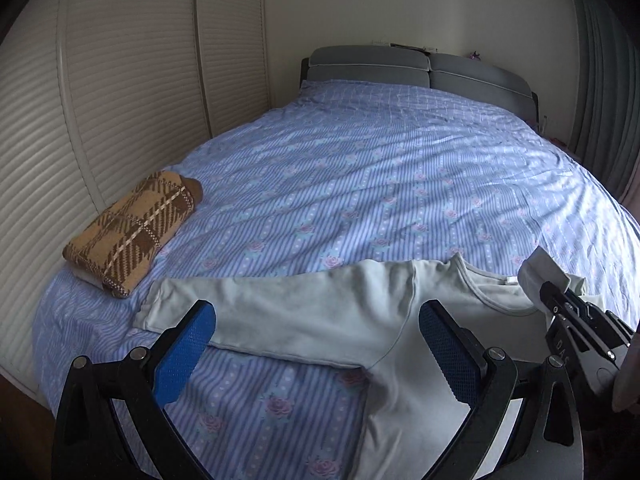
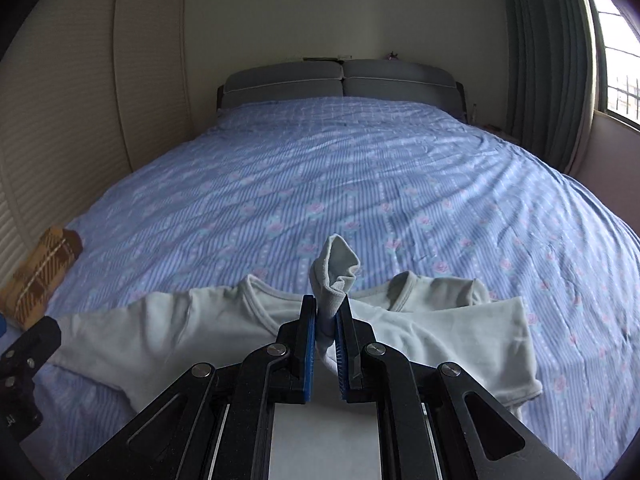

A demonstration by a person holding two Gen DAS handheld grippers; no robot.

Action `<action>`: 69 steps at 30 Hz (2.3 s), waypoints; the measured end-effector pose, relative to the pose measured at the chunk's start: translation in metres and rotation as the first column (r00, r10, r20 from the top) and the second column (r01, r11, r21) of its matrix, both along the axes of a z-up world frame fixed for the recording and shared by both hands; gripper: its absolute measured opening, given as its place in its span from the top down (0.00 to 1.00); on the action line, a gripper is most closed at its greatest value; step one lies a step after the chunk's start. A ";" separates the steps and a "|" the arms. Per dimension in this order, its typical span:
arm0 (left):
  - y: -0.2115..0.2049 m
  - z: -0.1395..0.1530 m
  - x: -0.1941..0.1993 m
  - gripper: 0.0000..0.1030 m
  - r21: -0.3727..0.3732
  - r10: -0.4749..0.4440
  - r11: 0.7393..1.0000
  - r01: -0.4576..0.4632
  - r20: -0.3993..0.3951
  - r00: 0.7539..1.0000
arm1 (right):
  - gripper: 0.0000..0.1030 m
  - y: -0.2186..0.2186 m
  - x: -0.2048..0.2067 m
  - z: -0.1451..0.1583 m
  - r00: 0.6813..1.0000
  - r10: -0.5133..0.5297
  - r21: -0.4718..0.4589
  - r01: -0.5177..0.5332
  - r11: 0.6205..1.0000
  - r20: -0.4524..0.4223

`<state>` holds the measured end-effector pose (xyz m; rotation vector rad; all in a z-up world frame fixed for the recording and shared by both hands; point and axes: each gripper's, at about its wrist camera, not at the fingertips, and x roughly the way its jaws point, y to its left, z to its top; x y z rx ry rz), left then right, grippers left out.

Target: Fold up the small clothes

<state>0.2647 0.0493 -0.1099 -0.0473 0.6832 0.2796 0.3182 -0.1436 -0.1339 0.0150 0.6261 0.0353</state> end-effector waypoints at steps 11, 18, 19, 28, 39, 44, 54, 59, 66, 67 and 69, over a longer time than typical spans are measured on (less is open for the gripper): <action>0.020 -0.014 0.004 0.00 0.012 0.024 1.000 -0.024 -0.027 0.999 | 0.90 0.047 0.009 -0.053 0.988 0.091 -0.014 -0.094 0.996 -0.128; 0.025 -0.018 0.005 0.00 0.020 0.035 0.999 -0.034 -0.039 0.999 | 0.90 0.058 0.015 -0.058 0.982 0.128 0.025 -0.126 0.992 -0.141; 0.025 -0.019 0.005 0.00 0.020 0.034 0.999 -0.034 -0.041 0.999 | 0.90 0.059 0.015 -0.060 0.981 0.132 0.027 -0.129 0.991 -0.145; 0.023 -0.024 0.004 0.00 0.032 0.031 0.999 -0.029 -0.056 0.998 | 0.85 0.062 0.015 -0.069 0.972 0.169 0.053 -0.163 0.985 -0.162; 0.010 -0.024 0.005 0.00 -0.012 -0.029 1.000 0.029 -0.037 0.999 | 0.58 0.031 -0.025 -0.032 0.984 0.169 0.128 -0.160 0.979 -0.056; -0.020 -0.034 0.024 0.13 -0.098 -0.169 0.982 0.164 -0.043 0.985 | 0.58 -0.013 -0.048 -0.018 0.999 0.046 0.128 -0.044 0.991 -0.012; -0.088 -0.061 0.076 0.56 -0.094 -0.414 0.909 0.406 -0.093 0.905 | 0.58 -0.094 -0.054 -0.028 0.984 -0.176 0.196 0.172 0.965 0.000; -0.093 -0.078 0.093 0.56 -0.099 -0.425 0.905 0.414 -0.138 0.895 | 0.58 -0.113 -0.055 -0.034 0.980 -0.199 0.258 0.189 0.948 0.013; -0.087 -0.094 0.096 0.79 -0.187 -0.432 0.895 0.405 -0.137 0.891 | 0.58 -0.112 -0.052 -0.041 0.986 -0.166 0.278 0.158 0.947 0.004; -0.088 -0.094 0.096 0.84 -0.188 -0.434 0.894 0.407 -0.136 0.891 | 0.58 -0.110 -0.052 -0.041 0.987 -0.158 0.278 0.151 0.949 0.004; -0.086 -0.093 0.095 0.88 -0.182 -0.429 0.897 0.403 -0.135 0.893 | 0.58 -0.110 -0.053 -0.041 0.988 -0.151 0.277 0.142 0.950 0.011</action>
